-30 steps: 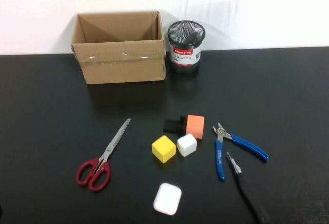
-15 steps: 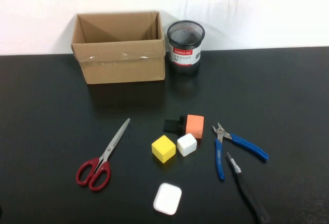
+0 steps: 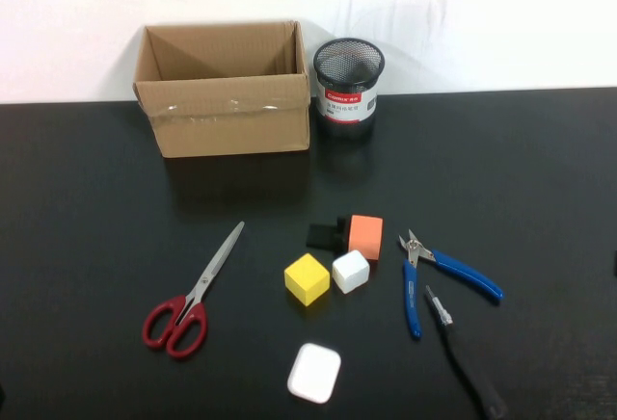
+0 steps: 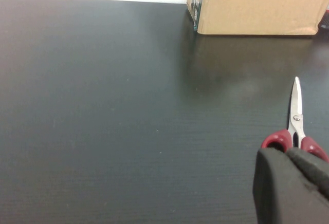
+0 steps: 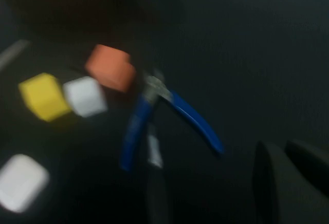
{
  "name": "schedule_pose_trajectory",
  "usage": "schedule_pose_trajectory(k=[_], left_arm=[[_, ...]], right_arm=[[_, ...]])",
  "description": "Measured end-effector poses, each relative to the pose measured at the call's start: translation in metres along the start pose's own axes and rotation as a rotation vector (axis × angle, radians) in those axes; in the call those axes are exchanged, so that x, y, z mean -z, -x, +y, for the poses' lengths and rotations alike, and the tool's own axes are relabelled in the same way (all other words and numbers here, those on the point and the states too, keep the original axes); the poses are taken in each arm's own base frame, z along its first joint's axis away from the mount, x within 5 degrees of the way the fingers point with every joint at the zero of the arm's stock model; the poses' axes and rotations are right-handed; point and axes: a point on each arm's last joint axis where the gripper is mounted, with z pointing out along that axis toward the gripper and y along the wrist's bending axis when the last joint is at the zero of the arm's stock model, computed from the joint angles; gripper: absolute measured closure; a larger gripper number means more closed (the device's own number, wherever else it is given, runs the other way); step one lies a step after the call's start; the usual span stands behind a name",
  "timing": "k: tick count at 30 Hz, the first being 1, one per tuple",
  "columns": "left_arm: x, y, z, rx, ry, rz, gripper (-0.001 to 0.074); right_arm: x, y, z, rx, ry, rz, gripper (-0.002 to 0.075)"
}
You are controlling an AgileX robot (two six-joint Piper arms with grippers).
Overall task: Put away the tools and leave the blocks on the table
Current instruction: Pick up the black Screwdriver from the table
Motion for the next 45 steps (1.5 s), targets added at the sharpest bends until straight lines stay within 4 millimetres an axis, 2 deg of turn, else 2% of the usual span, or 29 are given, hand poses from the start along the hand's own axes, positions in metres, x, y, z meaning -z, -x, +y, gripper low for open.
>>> schedule_pose_trajectory(k=[2,4,10,12,16,19,22,25,31,35,39,45], left_arm=[[0.0,0.0,0.0,0.0,0.0,0.0,0.0739],[0.0,0.0,0.0,0.0,0.0,0.0,0.0739],[0.0,0.0,0.0,0.0,0.0,0.0,0.0739],[0.0,0.0,0.0,0.0,0.0,0.0,0.0739],[0.0,0.0,0.0,0.0,0.0,0.0,0.0739],[0.0,0.0,0.0,0.0,0.0,0.0,0.0739],[0.0,0.0,0.0,0.0,0.0,0.0,0.0739],[0.0,0.0,0.0,0.0,0.0,0.0,0.0739],[0.0,0.0,0.0,0.0,0.0,0.0,0.0739],[0.0,0.0,0.0,0.0,0.0,0.0,0.0739],[0.0,0.0,0.0,0.0,0.0,0.0,0.0739],[0.0,0.0,0.0,0.0,0.0,0.0,0.0739]], right_arm=[[0.0,0.001,0.005,-0.055,0.042,-0.011,0.0732],[-0.001,-0.002,0.008,-0.036,0.059,0.024,0.0732],[-0.011,-0.005,0.014,0.141,0.086,0.344,0.0732],[-0.02,-0.001,0.016,0.166,0.097,0.46,0.0731],[-0.044,0.004,0.02,0.161,0.117,0.587,0.0721],[-0.064,0.001,0.024,0.124,0.153,0.654,0.0641],[-0.084,-0.007,0.025,0.091,0.159,0.721,0.0486],[-0.098,-0.016,0.03,0.128,0.172,0.772,0.0375],[-0.127,-0.019,0.048,0.207,0.132,0.829,0.0369],[-0.154,-0.022,0.046,0.268,0.053,0.847,0.0369],[-0.179,-0.038,0.043,0.293,0.026,0.903,0.0369],[-0.207,-0.067,0.043,0.239,0.032,0.976,0.0369]])
